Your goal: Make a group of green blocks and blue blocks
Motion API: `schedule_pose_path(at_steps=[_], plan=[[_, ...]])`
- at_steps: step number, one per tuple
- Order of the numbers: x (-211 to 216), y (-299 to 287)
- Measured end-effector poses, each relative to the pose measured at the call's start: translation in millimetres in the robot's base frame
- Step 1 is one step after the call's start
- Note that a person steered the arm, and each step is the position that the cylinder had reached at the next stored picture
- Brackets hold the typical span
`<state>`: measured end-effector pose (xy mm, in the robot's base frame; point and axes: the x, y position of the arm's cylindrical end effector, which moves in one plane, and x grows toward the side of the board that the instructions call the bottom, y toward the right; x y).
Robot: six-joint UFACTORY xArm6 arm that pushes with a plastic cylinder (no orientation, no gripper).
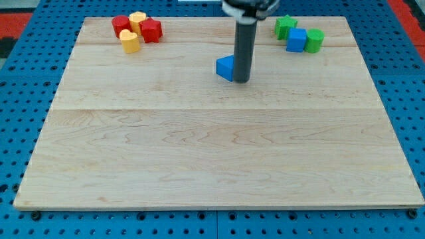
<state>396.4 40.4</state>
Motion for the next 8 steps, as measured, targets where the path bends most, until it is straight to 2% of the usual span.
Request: schedule_pose_path(at_steps=[1, 2, 4, 5, 6, 8], plan=[[2, -73], [-34, -66], [-56, 52], [-59, 74], [-85, 97], [-95, 91]])
